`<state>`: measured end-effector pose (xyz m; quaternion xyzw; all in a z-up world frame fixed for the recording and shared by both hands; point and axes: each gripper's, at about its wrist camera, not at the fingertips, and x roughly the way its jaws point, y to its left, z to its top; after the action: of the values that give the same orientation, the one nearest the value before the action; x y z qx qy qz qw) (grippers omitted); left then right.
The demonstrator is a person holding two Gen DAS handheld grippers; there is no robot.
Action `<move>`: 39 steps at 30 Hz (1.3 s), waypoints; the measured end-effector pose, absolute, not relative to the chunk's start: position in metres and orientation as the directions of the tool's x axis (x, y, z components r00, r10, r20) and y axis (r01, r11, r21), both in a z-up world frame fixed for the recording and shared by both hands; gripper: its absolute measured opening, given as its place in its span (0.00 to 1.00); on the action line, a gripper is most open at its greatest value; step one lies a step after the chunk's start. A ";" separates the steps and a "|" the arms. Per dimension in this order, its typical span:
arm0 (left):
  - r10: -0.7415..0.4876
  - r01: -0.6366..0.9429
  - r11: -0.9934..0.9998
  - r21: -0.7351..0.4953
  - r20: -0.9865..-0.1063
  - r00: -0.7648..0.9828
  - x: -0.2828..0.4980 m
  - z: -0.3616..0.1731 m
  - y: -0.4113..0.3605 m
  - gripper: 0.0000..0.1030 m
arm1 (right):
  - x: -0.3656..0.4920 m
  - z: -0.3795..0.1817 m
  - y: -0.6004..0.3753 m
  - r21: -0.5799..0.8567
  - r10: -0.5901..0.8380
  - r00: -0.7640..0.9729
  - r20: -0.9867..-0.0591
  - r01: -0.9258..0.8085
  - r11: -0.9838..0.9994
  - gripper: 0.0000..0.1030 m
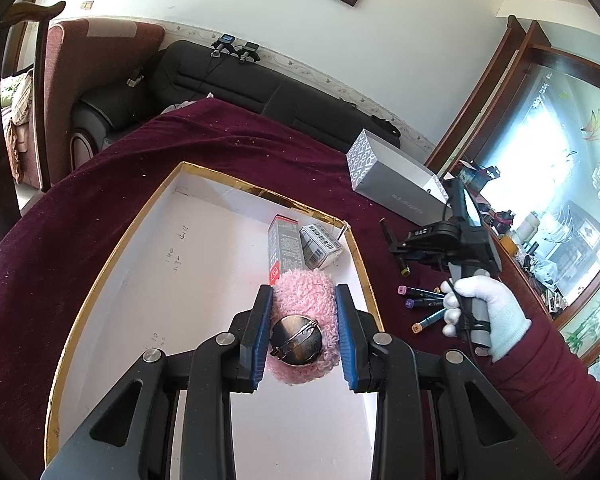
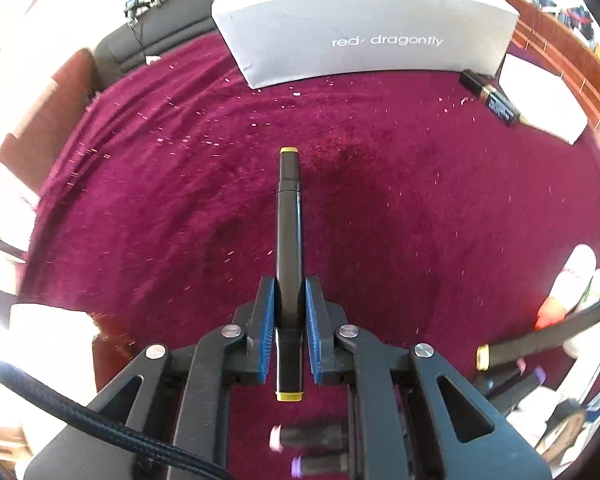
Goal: Organize objects
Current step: 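Grasp a black yellow-capped marker with right gripper while left gripper carries puff toward tray, then lower the puff into the tray with left gripper while right gripper drops marker in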
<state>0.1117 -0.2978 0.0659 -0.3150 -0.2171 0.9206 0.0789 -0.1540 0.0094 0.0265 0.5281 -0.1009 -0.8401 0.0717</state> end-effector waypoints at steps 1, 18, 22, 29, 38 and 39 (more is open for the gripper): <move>0.277 -0.007 -0.895 -0.445 -0.545 -0.791 0.113 0.068 -0.297 0.25 | -0.151 0.028 0.012 0.278 -0.257 -0.433 -0.864 0.016 -0.961 0.12; 0.117 0.068 -0.955 -0.288 -0.580 -0.806 0.100 0.093 -0.295 0.25 | -0.078 0.075 -0.005 0.664 -0.673 -0.363 -0.645 0.169 -0.728 0.12; 0.105 0.106 -0.951 -0.292 -0.623 -0.775 0.064 0.090 -0.310 0.25 | -0.078 0.065 -0.050 0.724 -0.744 -0.271 -0.611 0.190 -0.663 0.13; 0.102 0.150 -0.946 -0.288 -0.702 -0.705 0.010 0.069 -0.327 0.25 | -0.088 0.042 -0.132 0.745 -0.774 -0.122 -0.622 0.211 -0.632 0.13; 0.138 0.226 -0.904 -0.363 -0.748 -0.649 -0.027 0.032 -0.356 0.26 | -0.097 0.014 -0.181 0.723 -0.749 -0.078 -0.658 0.217 -0.656 0.13; 0.140 0.223 -0.905 -0.363 -0.748 -0.649 -0.027 0.030 -0.356 0.26 | -0.096 0.015 -0.181 0.719 -0.747 -0.079 -0.660 0.224 -0.658 0.13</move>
<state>-0.0273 -0.3559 0.0304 -0.4184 -0.2171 0.8816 -0.0237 -0.0961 -0.1814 0.0146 0.5830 -0.2246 -0.6995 0.3470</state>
